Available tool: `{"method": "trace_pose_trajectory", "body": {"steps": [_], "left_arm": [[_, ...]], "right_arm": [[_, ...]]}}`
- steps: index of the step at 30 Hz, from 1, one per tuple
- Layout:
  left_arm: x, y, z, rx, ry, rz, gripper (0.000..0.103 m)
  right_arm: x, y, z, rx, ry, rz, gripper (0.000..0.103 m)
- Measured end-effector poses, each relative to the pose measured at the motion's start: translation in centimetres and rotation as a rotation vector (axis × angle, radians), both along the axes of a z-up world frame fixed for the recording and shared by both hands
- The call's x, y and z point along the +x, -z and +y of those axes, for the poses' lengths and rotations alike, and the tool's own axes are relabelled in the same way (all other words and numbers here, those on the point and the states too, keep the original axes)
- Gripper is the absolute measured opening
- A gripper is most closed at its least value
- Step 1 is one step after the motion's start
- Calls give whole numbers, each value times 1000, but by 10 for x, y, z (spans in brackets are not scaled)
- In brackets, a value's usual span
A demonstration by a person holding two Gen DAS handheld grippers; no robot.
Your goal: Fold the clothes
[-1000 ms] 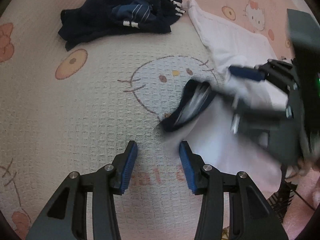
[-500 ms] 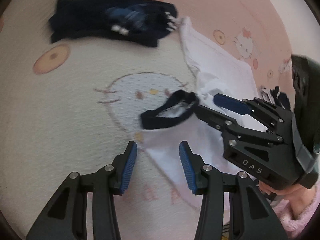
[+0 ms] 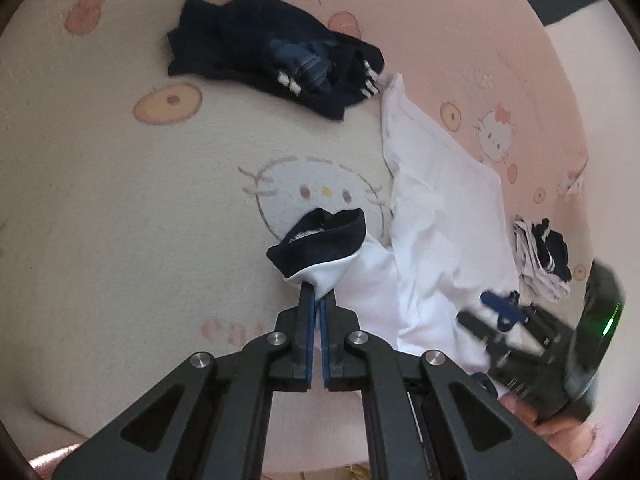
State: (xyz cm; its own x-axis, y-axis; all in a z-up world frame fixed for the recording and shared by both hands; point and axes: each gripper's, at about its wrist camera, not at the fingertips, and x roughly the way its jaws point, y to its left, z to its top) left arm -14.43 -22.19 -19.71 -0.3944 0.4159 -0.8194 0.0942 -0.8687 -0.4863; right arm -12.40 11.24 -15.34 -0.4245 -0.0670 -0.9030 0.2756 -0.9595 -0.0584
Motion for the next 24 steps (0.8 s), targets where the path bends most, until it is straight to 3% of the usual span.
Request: {"method": "trace_pose_trajectory", "body": {"steps": [1,4,7,10,12,18,20,22,24], "left_arm": [[-1,6,4,9,-5,-30,8],[-6,25,9,1,-40,-89,44],[2,23,13,-11,-61,-87,46],[16,22,20,16,-86,-87,47],[16,26,24,4,-82,-92,47],[-2,24,43,-119,-73,42,44],[0,23,42,-122,-78,24,13],[2,25,35,-75,-103,-13,11],[5,22,27,-54,-137,-29,10]], "right_arm": [[11,6,2,28,-7,-5,52],[37,15,15,76,16,-1,52],[50,13,35,100,98,34,52],[49,20,42,-7,93,-18,54],[49,33,38,-17,74,-78,56],[56,24,38,-42,10,-140,58],[54,10,23,-122,-53,-96,57],[49,4,6,-167,-103,-70,56],[41,15,-11,-119,-116,-106,58]]}}
